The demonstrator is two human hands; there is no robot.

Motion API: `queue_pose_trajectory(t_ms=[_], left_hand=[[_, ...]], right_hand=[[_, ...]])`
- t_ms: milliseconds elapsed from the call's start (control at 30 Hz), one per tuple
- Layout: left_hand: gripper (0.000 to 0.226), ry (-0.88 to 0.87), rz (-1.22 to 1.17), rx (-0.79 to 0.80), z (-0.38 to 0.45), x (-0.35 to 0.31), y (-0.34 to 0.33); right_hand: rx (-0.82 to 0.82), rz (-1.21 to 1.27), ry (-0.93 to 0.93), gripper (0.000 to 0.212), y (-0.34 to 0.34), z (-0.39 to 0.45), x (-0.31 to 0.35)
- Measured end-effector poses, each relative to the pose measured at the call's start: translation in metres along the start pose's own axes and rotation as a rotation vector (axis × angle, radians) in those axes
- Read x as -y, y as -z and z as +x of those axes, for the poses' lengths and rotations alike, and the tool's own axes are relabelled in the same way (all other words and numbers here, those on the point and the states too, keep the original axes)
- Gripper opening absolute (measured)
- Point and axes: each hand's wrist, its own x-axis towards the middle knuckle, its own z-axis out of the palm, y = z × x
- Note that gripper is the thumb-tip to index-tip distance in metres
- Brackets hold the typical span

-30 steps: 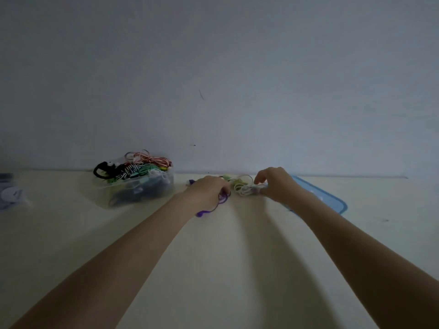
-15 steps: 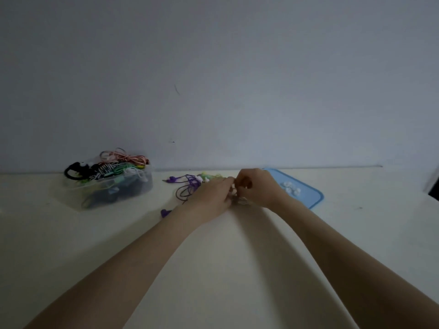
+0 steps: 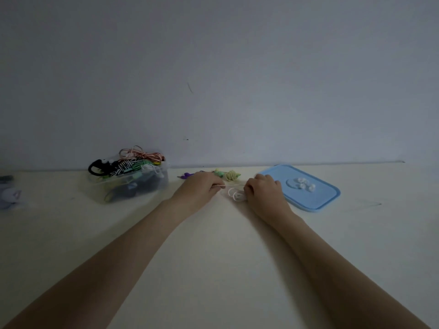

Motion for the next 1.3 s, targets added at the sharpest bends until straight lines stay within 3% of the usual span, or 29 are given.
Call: queue_pose_trajectory(t_ms=[100,200,300,433,500,567,633,767,867,1100,1167,1300], left_hand=[[0.018,0.091,-0.143,-0.127,0.002,0.001,0.013],[0.013,0.172,-0.351,-0.156,0.007,-0.009,0.025],[0.021,0.325,-0.786,-0.123,0.011,-0.022,0.033],[0.016,0.489,-1.306,-0.195,0.016,-0.041,0.032],[0.015,0.509,-1.563,-0.151,0.019,-0.055,0.025],[0.017,0.5,-1.66,-0.041,0.021,-0.066,0.017],[0.02,0.492,-1.61,0.015,0.026,-0.072,0.009],[0.016,0.552,-1.593,0.091,0.035,-0.083,-0.004],[0.008,0.536,-1.617,0.164,0.039,-0.088,-0.011],[0.026,0.458,-1.616,0.178,0.031,-0.083,-0.018],[0.022,0.433,-1.464,0.146,0.031,-0.085,-0.017],[0.027,0.259,-0.806,0.014,0.031,-0.088,-0.019]], right_hand=[[-0.017,0.002,0.005,0.031,-0.001,0.001,0.0],[-0.045,-0.024,-0.024,0.03,-0.001,0.0,0.0],[-0.086,-0.023,-0.084,0.027,0.0,0.0,-0.001],[-0.068,-0.035,-0.081,0.026,-0.002,0.0,-0.001],[-0.058,0.062,-0.087,0.025,0.003,0.0,-0.004],[-0.043,0.244,-0.122,0.021,0.013,0.004,-0.009],[-0.026,0.3,-0.119,0.02,0.026,0.008,-0.019],[-0.1,0.179,-0.201,0.031,0.052,0.009,-0.05],[-0.115,0.1,-0.289,0.028,0.06,0.006,-0.073],[-0.01,-0.045,-0.29,0.025,0.048,-0.003,-0.088],[-0.014,-0.065,-0.29,0.026,0.048,-0.002,-0.087],[-0.023,-0.066,-0.297,0.021,0.053,-0.001,-0.082]])
